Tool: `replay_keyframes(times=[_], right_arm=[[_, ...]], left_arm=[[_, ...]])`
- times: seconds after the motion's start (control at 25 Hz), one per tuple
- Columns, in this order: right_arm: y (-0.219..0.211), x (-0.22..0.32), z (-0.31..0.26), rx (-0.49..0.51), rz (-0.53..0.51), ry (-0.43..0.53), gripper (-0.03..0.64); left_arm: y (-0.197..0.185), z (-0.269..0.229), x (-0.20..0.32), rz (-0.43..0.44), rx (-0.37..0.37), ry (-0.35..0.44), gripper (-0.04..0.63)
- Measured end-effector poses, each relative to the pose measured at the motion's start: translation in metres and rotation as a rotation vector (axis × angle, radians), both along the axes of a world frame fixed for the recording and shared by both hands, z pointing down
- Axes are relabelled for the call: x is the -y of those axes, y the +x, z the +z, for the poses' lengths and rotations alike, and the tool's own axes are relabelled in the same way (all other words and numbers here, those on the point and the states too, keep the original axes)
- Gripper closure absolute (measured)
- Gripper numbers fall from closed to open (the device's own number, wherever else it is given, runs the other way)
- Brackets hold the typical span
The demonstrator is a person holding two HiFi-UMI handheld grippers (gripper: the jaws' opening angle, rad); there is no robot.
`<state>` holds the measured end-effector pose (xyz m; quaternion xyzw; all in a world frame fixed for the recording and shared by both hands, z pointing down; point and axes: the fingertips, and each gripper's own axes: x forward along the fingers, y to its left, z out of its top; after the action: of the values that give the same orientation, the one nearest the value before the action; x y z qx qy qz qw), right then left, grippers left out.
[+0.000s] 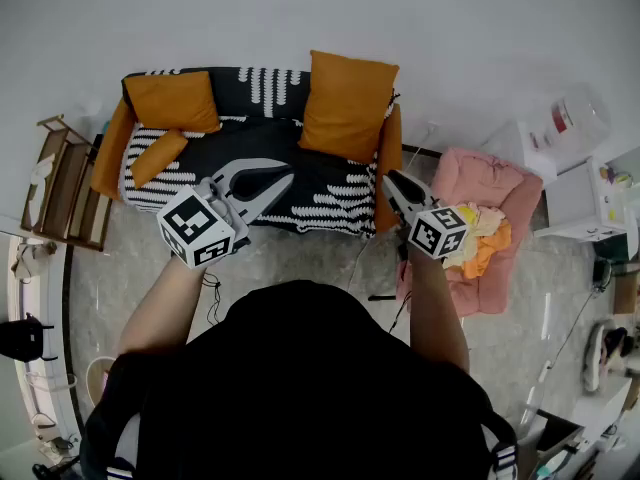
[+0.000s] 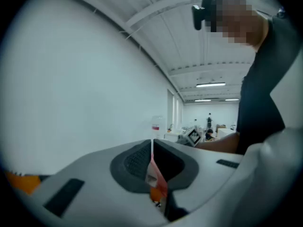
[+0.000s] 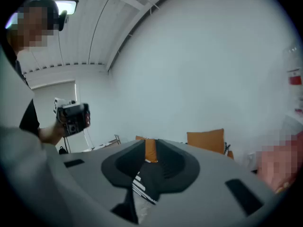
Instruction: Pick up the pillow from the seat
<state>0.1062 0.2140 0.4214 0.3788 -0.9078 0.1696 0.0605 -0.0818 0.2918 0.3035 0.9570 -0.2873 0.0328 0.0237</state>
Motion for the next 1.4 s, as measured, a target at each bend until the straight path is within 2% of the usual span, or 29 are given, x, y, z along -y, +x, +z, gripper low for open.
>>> replay_keyframes(times=[0.16, 0.32, 0.68, 0.92, 1.4], right_arm=[[0.010, -0.018, -0.003, -0.029, 0.022, -0.004, 0.538], [0.015, -0.025, -0.007, -0.046, 0.039, 0.000, 0.538], [0.006, -0.031, -0.018, -0.053, 0.080, 0.033, 0.522], [-0.008, -0.038, -0.025, 0.004, 0.089, 0.060, 0.451], [-0.033, -0.038, -0.019, 0.001, 0.118, 0.045, 0.425]], left_arm=[[-0.037, 0.071, 0.011, -0.149, 0.038, -0.140, 0.583], [-0.052, 0.084, 0.015, -0.200, 0.022, -0.164, 0.583], [-0.064, 0.083, 0.021, -0.180, 0.070, -0.129, 0.583], [-0.089, 0.090, 0.024, -0.189, 0.092, -0.116, 0.583], [-0.127, 0.100, 0.033, -0.190, 0.063, -0.142, 0.583]])
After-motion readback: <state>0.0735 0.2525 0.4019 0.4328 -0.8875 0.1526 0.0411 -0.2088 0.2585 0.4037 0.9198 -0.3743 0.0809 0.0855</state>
